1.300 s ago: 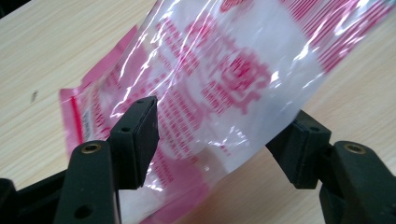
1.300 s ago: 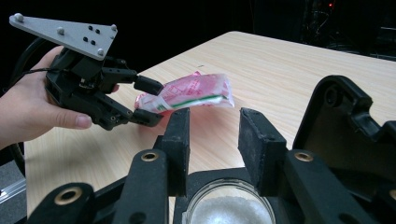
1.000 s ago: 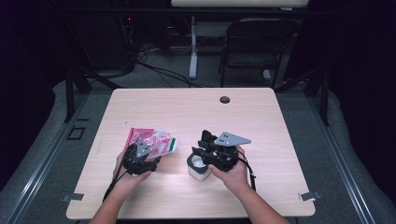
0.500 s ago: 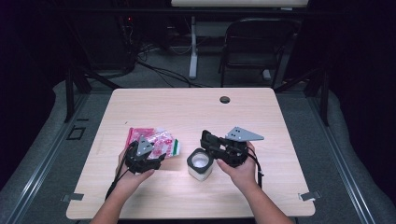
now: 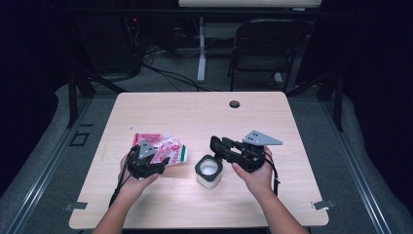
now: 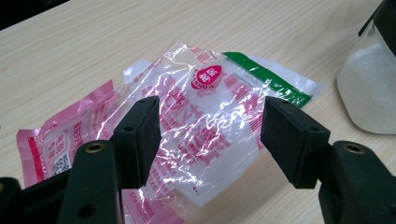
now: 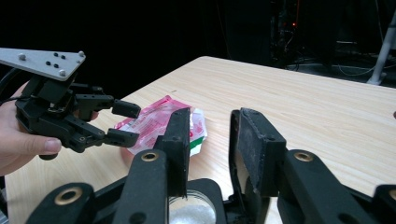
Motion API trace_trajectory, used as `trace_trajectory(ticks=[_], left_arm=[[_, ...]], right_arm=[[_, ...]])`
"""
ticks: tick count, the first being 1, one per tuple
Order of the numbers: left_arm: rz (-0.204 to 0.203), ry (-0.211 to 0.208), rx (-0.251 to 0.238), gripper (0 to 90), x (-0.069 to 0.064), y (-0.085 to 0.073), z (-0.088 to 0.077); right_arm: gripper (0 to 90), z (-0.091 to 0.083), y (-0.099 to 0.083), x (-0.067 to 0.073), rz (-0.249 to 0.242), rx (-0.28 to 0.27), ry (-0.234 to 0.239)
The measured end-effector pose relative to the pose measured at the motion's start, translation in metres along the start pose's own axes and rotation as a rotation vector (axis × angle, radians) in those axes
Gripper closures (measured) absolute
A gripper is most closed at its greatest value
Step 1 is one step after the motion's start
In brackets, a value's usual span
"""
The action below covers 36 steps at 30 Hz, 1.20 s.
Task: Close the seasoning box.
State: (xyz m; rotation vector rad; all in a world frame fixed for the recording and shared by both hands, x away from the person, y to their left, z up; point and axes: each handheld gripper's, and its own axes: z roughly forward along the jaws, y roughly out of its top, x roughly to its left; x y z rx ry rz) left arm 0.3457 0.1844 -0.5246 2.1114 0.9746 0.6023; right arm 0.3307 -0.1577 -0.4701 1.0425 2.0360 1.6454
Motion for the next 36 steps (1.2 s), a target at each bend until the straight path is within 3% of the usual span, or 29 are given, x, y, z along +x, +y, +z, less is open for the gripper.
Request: trace_trajectory(ticks=[17,26,36], left_arm=[[0.001,0.022,0.011,38.6,0.003,-0.003,0.002],[-0.003,0.022,0.011,38.6,0.004,-0.004,0.003],[0.006,0.025,0.019,38.6,0.003,-0.004,0.003]], right_arm=[[89.6,-0.009,0.0,-0.02,0.033,0.009,-0.082],[90.0,-0.004,-0.007,-0.026,0.046,0.047,-0.102],[90.0,-0.002,-0.007,-0.024,0.039,0.053,-0.094]])
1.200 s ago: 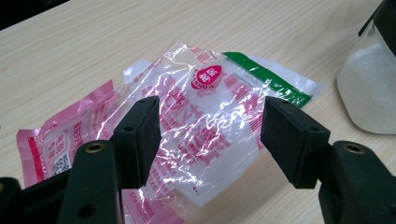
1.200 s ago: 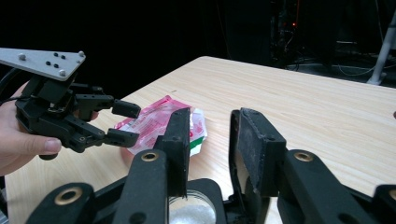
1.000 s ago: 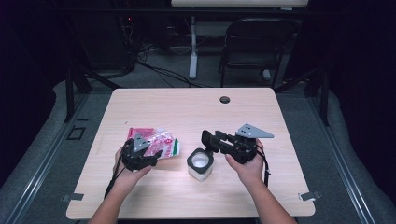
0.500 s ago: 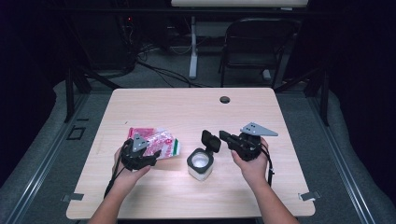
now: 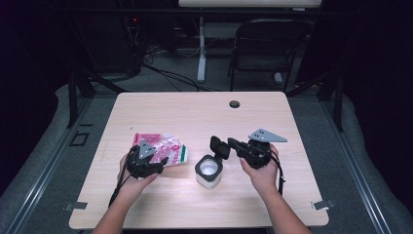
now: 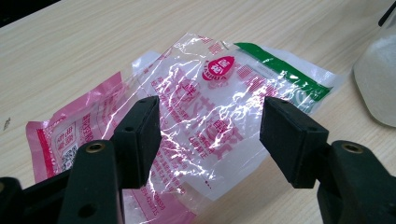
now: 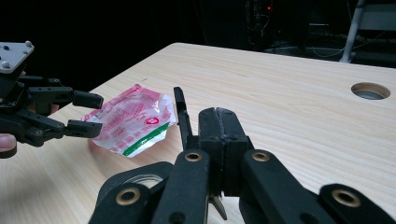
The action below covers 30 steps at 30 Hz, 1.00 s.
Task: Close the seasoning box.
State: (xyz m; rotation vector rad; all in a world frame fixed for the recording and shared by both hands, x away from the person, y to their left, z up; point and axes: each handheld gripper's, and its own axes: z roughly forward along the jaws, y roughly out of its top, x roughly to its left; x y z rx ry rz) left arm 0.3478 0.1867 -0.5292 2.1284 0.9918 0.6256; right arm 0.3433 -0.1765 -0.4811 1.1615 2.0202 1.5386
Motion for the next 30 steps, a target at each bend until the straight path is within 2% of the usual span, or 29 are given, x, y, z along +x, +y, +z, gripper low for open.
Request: trace_trajectory(ticks=[23,30], left_arm=[[-0.003,0.002,0.001,38.6,0.001,0.0,0.0],[-0.005,0.004,-0.002,38.6,0.001,0.0,0.0]], right_arm=[[90.0,0.003,-0.001,0.014,-0.03,0.01,0.047],[89.9,0.008,-0.005,0.02,-0.045,0.031,0.064]])
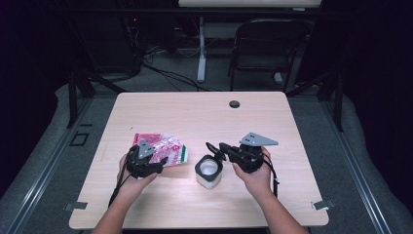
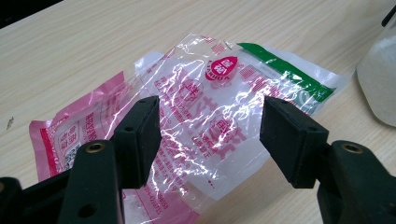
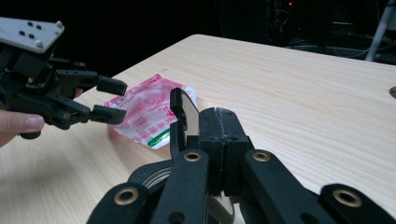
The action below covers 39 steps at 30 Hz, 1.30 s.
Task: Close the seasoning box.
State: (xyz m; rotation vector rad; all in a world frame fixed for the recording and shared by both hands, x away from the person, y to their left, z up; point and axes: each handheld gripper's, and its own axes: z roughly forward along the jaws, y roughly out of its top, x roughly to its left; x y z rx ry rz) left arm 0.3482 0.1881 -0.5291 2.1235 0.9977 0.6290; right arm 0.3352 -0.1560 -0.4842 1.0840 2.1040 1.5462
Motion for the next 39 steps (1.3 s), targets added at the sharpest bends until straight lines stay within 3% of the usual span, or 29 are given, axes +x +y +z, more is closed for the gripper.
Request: trace_trajectory(ticks=[20,39], left_arm=[[-0.002,0.007,-0.005,38.6,0.001,0.0,-0.001],[-0.01,0.007,-0.012,38.6,0.003,0.0,-0.002]], right_arm=[[88.9,0.017,-0.012,0.013,-0.053,0.077,0.032],[86.6,0.018,-0.012,0.012,-0.046,0.071,0.036]])
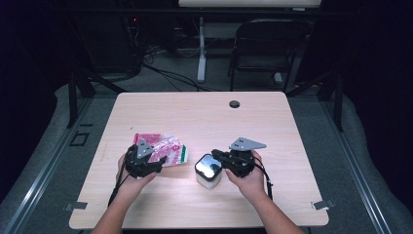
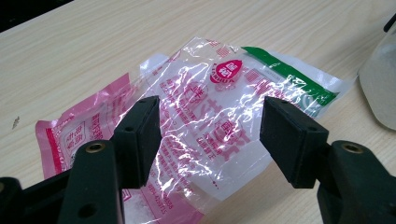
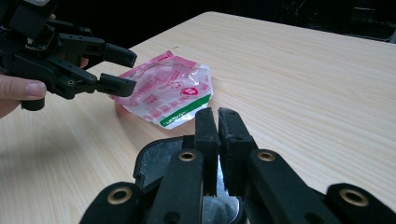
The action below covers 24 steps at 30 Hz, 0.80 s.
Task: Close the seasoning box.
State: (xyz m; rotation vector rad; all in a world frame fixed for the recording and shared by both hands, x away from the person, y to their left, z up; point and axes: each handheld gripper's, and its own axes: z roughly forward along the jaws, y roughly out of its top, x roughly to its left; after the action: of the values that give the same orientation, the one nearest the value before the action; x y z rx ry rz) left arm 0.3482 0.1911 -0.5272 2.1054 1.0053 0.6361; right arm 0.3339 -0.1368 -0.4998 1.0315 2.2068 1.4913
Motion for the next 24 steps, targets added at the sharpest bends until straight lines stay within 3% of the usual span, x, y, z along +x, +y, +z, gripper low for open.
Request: trace_trajectory(ticks=[11,24], left_arm=[[-0.006,0.005,-0.004,38.6,0.002,0.0,-0.002],[-0.02,0.011,-0.009,38.6,0.005,0.0,-0.003]], right_arm=[[83.8,-0.005,0.001,-0.009,0.021,-0.009,-0.014],[76.3,-0.01,0.0,-0.027,0.09,-0.024,-0.041]])
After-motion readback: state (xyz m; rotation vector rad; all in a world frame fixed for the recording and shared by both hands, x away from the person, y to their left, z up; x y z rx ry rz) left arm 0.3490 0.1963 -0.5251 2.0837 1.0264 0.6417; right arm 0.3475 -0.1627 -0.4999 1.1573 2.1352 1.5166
